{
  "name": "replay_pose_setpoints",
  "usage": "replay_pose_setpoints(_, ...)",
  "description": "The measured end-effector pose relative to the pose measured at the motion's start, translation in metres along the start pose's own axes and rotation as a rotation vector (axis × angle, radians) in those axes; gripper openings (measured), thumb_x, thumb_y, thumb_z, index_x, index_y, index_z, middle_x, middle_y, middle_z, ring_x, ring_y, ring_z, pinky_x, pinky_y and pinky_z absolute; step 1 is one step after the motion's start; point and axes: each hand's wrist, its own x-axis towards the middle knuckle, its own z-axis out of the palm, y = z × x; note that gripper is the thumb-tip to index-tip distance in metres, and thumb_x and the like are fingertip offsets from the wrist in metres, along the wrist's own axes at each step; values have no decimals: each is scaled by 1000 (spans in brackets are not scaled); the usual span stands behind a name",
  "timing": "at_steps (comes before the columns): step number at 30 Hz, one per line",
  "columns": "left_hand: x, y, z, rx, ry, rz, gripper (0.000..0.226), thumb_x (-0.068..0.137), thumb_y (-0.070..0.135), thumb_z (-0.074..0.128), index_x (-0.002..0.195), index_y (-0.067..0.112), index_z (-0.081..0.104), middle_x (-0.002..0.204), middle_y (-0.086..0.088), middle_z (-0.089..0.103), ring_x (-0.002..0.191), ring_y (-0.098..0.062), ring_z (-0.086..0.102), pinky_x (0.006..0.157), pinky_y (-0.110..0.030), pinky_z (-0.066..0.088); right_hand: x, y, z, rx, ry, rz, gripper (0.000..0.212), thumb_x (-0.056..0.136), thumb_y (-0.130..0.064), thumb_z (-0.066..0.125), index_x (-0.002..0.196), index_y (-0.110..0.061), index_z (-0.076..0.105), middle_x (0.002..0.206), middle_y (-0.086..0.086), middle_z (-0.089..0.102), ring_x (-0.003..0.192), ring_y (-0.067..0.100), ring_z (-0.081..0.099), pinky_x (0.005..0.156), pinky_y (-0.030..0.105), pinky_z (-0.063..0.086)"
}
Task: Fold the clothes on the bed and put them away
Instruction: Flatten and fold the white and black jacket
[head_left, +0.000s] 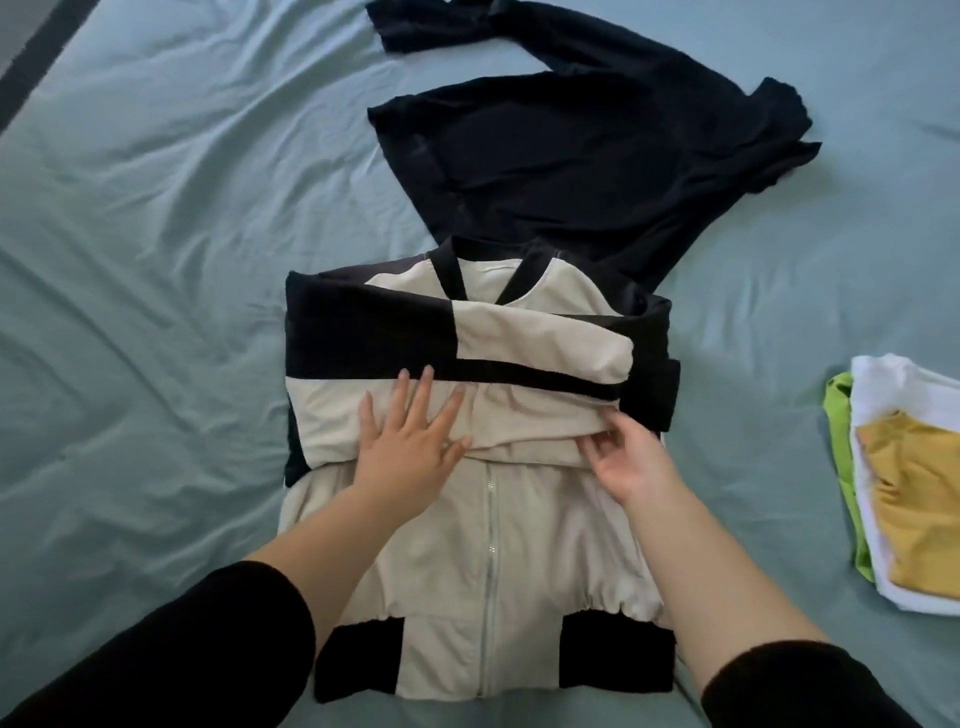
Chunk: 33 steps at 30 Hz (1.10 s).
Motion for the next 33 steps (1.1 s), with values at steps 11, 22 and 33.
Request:
replay_pose_setpoints(11,24,-25,-11,-6,180,-40,53,96,55,8,148,51,-3,163,5,-4,148,-19,-14,115,-53,-11,-11,-15,-24,-1033,453,-945,37,92,-51,50,80,-17,47,73,-5,51,76,27,54,62,37,37)
replay_pose_setpoints(22,77,-62,24,59,-12,-10,78,67,95,2,133,64,-27,143,10,-46,130,-20,-49,103,-63,-25,77,11,-6,-2240,-144,-623,64,91,-69,4,136,-43,-35,144,-11,-45,131,6,-42,110,56,-24)
replay_pose_setpoints(33,2,-16,31,141,118,160,88,77,90,11,148,46,-17,156,-2,-33,142,-31,-31,106,-60,-25,19,49,-39,-2352,-263,-936,78,79,-80,-13,142,-38,-32,150,-4,-41,140,16,-35,107,51,-31)
